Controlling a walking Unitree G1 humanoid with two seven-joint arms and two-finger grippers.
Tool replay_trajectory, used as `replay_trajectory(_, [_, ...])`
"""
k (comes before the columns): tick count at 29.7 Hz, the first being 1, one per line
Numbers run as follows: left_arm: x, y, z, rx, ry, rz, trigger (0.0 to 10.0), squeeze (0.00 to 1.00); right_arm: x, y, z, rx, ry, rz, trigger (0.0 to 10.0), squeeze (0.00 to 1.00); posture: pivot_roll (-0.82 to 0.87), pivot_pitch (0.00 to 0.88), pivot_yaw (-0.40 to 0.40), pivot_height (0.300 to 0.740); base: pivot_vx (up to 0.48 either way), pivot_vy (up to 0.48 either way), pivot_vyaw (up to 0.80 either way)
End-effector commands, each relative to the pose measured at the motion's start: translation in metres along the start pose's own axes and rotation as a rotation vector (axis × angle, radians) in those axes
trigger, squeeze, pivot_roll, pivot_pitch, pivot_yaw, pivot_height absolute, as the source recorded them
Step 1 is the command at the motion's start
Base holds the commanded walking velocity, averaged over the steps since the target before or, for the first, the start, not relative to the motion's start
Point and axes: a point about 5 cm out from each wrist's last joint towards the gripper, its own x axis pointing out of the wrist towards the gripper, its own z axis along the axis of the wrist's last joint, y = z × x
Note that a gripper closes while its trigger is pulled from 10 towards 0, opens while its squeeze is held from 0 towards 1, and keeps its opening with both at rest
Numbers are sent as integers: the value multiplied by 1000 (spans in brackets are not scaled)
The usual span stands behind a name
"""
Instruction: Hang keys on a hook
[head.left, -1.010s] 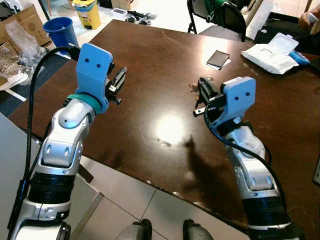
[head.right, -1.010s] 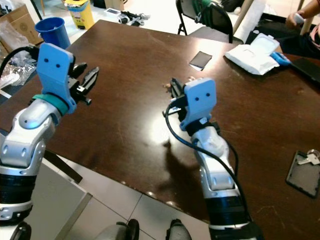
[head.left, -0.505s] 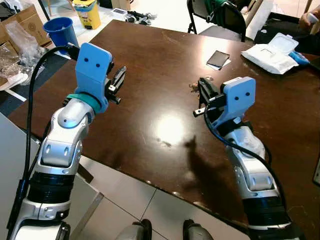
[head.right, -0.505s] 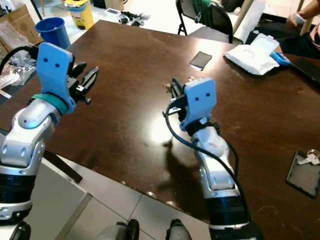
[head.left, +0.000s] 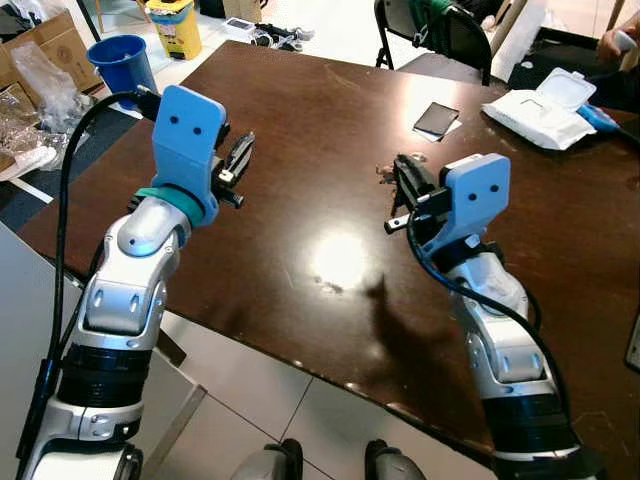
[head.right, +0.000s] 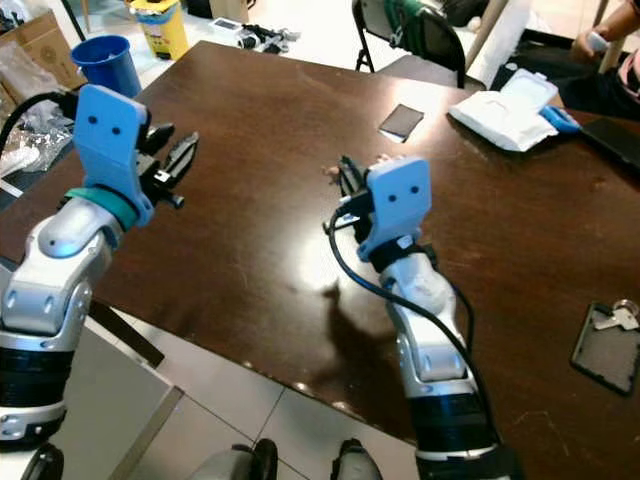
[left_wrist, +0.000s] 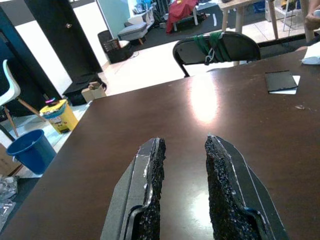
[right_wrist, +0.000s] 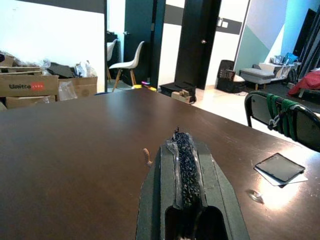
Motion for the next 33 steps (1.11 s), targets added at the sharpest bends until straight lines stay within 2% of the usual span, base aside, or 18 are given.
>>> replay_trajectory(1, [-3,0,0,0,0,9,10000,0,1,5,-1,16,-1,19,10000,0,32,74,114,740,0,0,0])
replay_trajectory(17, [-4,0,-1,6,-2,16,10000,0,4,7,1,14,-10,39,10000,0,28,51,104,740,0,0,0])
replay_trajectory(33, [-3,1,-3,22,11,14,10000,0,5,6,4,10,-17,29,10000,0,39,71,123,740,0,0,0])
